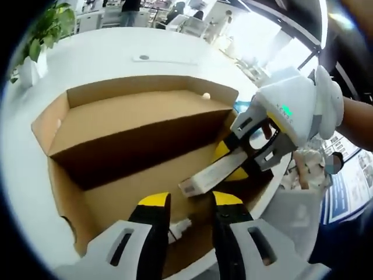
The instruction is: Operate the shoe box by opening the lid, removing the specified soft item, and placing it in the target area until the item is outside and the box remains undamaged.
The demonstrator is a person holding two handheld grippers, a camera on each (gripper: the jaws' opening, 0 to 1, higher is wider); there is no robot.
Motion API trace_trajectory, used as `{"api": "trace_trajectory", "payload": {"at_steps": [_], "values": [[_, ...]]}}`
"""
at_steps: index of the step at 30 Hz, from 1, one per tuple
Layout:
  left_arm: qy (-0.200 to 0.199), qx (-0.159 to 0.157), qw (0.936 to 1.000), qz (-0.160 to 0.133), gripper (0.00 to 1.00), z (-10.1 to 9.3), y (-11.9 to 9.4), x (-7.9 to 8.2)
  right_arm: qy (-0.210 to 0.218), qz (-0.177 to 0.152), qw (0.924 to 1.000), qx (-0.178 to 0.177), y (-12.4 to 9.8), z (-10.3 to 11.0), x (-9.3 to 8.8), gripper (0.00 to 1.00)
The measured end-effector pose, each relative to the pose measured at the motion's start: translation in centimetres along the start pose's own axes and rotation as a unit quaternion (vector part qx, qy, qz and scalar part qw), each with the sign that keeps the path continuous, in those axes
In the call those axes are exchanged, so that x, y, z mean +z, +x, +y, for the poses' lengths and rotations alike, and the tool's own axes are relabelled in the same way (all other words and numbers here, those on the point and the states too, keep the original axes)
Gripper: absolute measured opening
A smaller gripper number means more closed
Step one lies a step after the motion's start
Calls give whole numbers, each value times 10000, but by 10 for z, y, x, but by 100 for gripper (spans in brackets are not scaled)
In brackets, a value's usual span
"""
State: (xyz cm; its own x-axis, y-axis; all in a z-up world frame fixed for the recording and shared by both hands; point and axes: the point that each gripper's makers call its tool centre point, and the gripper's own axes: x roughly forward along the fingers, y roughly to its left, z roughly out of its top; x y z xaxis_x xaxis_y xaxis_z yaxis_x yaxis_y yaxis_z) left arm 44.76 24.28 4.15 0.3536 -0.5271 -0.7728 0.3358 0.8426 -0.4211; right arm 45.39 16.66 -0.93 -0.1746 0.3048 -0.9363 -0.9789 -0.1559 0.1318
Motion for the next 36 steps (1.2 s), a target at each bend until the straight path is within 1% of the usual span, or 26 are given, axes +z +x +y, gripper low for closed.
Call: {"api": "trace_trajectory", "payload": {"at_steps": [4,9,14,18,22,24,26,27,29,31,32,36], "values": [[0,24,10000,-29,26,1,-4,0,22,-47,10000,23,-1,2,2,17],[36,39,10000,-37,26,1,-6,0,41,-197,9998,-2,-13,3,10,17],[64,29,9999,-81,26,-1,-11,0,-55,-301,9995,-111,-36,3,20,17],[82,42,9999,-98,26,-2,-15,0,-76,-360,9991,-203,-54,2,23,17],[100,59,9999,-110,26,-2,-17,1,-55,-352,9990,-258,-64,1,22,17],[102,78,9998,-117,26,-2,-23,0,-40,-351,9990,-280,-65,1,21,17],[83,168,9996,-211,26,2,-33,1,-31,-343,9989,-307,-66,2,20,17],[130,284,9992,-261,27,8,-40,2,-15,-334,9990,-310,-66,2,20,17],[150,334,9989,-298,26,14,-50,-1,-22,-329,9989,-333,-68,4,19,17],[125,422,9985,-315,27,22,-61,-7,-10,-355,9988,-338,-72,5,19,17],[132,495,9983,-278,27,28,-65,-12,-14,-370,9987,-351,-75,6,19,17],[70,537,9981,-305,27,35,-73,-21,14,-442,9982,-392,-89,7,19,17]]}}
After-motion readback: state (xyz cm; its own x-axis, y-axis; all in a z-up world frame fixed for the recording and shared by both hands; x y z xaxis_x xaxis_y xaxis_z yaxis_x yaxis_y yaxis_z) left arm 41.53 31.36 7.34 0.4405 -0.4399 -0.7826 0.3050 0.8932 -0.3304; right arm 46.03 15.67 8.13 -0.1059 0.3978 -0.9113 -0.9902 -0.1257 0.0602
